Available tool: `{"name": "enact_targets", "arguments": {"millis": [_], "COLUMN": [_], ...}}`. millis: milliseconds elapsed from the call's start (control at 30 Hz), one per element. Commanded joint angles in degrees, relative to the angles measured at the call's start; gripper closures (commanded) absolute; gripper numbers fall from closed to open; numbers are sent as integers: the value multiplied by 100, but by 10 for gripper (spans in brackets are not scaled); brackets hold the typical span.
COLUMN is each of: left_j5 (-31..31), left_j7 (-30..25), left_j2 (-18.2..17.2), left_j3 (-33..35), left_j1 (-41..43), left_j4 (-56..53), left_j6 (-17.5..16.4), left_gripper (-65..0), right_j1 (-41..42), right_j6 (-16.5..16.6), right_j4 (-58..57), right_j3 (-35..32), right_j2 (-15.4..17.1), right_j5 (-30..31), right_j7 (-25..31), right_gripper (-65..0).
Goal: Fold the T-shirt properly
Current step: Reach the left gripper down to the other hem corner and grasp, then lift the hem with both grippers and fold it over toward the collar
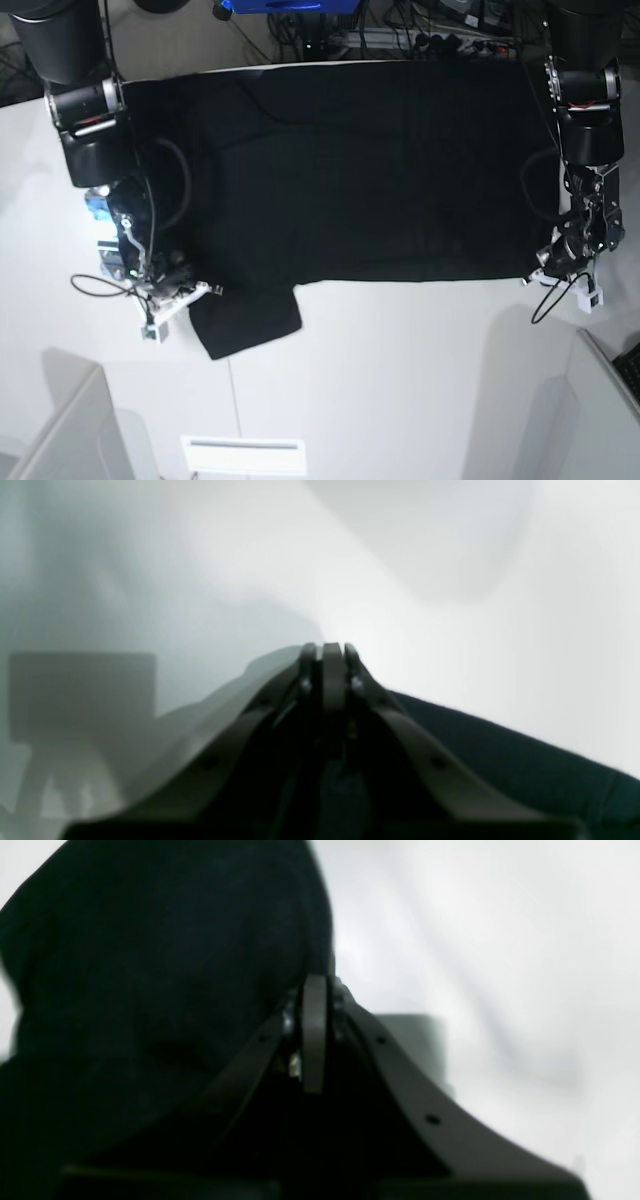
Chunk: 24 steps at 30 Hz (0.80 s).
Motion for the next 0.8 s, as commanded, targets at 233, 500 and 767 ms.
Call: {"name": "enact_targets", "arguments": {"millis": [233,500,767], "left_j5": [-31,-39,-39], "left_j7": [178,600,1189], "left_j2": [-263,-245,-210], "left_j3": [-223,-1111,-1832], "left_j1": [477,1189,1919], "left_j4": [1156,2326,3618], "left_j6": [9,-17,-26], "left_gripper": [0,0,0], "right_j1": [-378,-818,-1415], "right_j6": [13,13,13], "right_j4": [1221,1959,2759], "right_j3": [861,1459,1960], "right_j2": [179,179,179], "right_j5": [16,16,16], "right_j7": [-79,-536,-870], "right_gripper": [0,0,0]}}
